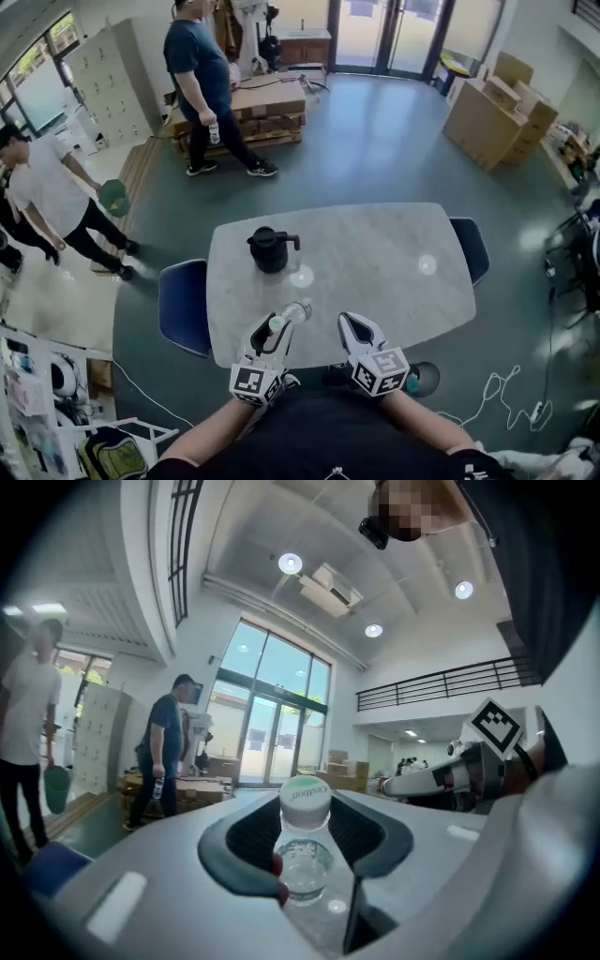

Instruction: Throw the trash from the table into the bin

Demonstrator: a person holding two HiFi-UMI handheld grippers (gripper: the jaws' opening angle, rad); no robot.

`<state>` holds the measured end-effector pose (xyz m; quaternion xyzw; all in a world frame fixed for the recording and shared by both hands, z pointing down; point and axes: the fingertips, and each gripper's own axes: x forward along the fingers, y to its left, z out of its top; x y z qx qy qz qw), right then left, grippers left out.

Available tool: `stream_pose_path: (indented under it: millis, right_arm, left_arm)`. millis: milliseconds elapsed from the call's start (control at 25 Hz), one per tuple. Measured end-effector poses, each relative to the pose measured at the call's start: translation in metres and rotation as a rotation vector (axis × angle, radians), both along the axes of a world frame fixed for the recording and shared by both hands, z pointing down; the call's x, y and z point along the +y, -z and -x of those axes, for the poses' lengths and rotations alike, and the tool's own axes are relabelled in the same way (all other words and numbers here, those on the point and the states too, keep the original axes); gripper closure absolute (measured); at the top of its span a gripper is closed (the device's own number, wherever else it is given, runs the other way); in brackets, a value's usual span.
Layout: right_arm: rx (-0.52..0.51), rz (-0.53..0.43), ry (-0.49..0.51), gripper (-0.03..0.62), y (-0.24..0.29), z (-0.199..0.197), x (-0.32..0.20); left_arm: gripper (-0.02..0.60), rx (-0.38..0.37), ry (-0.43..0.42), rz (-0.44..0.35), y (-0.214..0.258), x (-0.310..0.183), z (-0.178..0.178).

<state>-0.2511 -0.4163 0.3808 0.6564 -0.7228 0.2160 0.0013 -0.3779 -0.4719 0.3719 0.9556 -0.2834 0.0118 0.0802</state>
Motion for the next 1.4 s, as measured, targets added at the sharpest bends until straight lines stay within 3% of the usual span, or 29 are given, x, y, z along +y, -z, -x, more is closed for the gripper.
stream_pose_path:
  millis: [240, 400, 560, 760, 1160, 1400]
  right_arm:
    - [0.051, 0.048, -0.403, 0.569, -0.01, -0.094, 0.111]
    - [0.042, 0.041, -0.672, 0.569, -0.005, -0.15, 0.23]
    - [0.024, 0.003, -0.797, 0.569, -0.002, -0.188, 0.307]
    - [0.002, -0.038, -0.84, 0.569, -0.004, -0.232, 0.39]
    - [-0.024, -0.012, -0.849, 0.569, -0.023, -0.368, 0.587]
    - [-0.068, -0.012, -0.915, 0.569, -0.037, -0.405, 0.628]
  left_arm:
    - [0.42, 0.027, -0.362, -0.005, -0.006, 0.042, -0.116]
    - [0.42, 0.038, -0.6, 0.0, 0.008, 0.138, -0.208]
    - [0.42, 0.038, -0.749, -0.022, 0.017, 0.231, -0.268]
    - [0.42, 0.003, -0.8, -0.044, 0.01, 0.316, -0.319]
    - [0.42, -0.048, -0.775, -0.024, 0.007, 0.497, -0.441]
    - [0.419, -0.124, -0.8, 0.004, -0.014, 0.526, -0.481]
